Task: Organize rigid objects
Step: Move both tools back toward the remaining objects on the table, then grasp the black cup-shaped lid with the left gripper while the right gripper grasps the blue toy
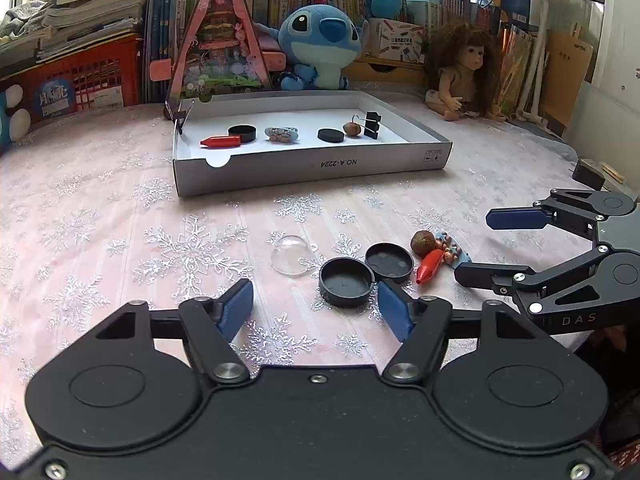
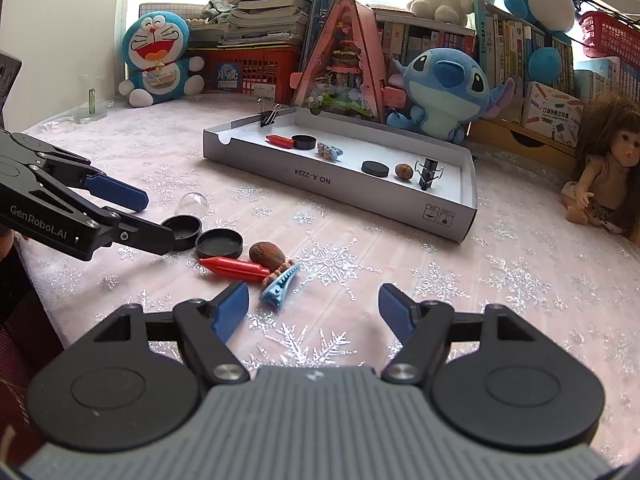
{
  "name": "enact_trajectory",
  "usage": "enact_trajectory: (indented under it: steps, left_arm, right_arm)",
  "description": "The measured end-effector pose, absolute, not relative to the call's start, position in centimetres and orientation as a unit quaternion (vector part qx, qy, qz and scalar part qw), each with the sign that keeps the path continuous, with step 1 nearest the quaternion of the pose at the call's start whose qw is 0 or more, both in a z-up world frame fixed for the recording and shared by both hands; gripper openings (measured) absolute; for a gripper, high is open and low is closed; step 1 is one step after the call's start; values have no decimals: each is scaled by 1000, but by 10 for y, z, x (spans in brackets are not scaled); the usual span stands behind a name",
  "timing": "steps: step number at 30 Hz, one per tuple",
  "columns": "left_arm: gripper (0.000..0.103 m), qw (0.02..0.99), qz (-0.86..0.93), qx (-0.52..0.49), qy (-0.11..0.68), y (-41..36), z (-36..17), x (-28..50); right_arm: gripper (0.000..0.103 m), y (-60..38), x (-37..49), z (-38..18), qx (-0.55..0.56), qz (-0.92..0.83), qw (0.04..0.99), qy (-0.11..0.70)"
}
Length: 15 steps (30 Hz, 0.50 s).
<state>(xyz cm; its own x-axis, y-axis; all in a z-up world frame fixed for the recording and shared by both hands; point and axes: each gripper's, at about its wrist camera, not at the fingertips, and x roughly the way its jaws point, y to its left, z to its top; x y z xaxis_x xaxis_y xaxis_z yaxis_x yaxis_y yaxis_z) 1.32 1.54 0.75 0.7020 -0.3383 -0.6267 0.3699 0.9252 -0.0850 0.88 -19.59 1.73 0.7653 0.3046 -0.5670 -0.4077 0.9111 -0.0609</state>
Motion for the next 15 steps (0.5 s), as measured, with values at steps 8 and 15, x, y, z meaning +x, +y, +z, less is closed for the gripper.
enact_trajectory:
  steps: [8,15]
  left_arm:
    - [47,925,-195,40,323,7,4,11]
    - [41,928,-194,49,315,2,3,12]
  right_arm:
    - [83,-200,13,14,-90,168,938,289]
    - [83,-205,18,13,-85,141,942,292]
